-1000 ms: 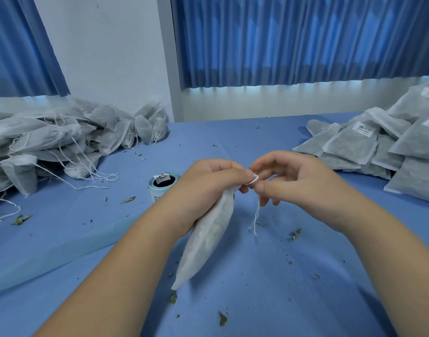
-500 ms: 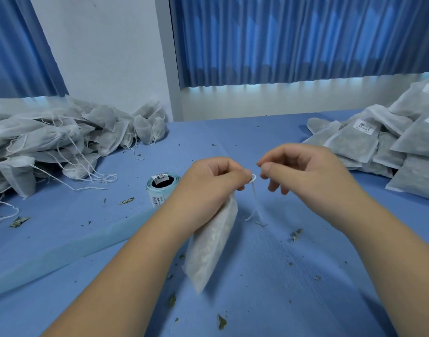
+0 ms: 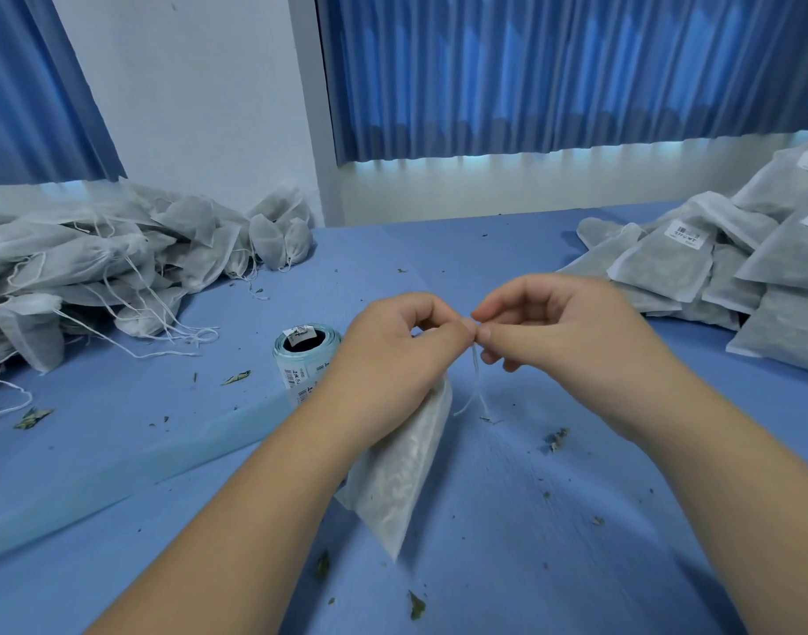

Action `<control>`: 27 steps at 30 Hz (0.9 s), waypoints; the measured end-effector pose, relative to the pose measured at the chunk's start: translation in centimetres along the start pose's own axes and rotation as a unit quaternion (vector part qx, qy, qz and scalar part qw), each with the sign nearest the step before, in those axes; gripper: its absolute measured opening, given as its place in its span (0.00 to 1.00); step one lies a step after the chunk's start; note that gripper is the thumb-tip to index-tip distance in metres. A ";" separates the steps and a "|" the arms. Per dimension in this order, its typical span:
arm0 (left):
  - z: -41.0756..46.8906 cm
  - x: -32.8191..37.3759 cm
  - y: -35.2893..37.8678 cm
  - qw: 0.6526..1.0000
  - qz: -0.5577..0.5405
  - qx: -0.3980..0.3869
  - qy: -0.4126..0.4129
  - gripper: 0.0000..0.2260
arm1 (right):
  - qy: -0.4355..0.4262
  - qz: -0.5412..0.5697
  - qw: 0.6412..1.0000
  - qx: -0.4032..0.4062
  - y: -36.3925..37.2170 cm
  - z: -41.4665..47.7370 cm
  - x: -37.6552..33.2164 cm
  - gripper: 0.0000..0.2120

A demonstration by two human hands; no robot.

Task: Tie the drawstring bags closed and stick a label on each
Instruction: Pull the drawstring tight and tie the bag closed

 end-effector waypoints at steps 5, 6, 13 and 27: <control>-0.2 0.4 0.4 0.998 0.051 0.001 0.029 0.12 | 0.004 -0.090 0.996 0.014 0.1 0.1 0.3 0.08; -0.3 0.6 0.4 0.997 0.072 0.004 0.039 0.12 | 0.000 -0.110 0.994 0.017 0.2 0.1 0.3 0.08; -0.4 1.1 0.0 0.976 0.173 0.088 0.103 0.08 | 0.024 -0.129 0.991 0.018 0.2 0.0 0.7 0.07; -0.3 0.6 0.4 0.999 0.014 0.027 0.023 0.09 | 0.069 -0.002 0.998 0.006 -0.1 0.1 1.2 0.07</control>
Point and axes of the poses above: each hand's wrist, its own z-axis towards the middle knuckle, its own y-axis out of the palm, x = y × z, the point moved 6 cm from there along z, towards the middle knuckle, and after that the axes turned 4 degrees about z, right-handed, at the moved point
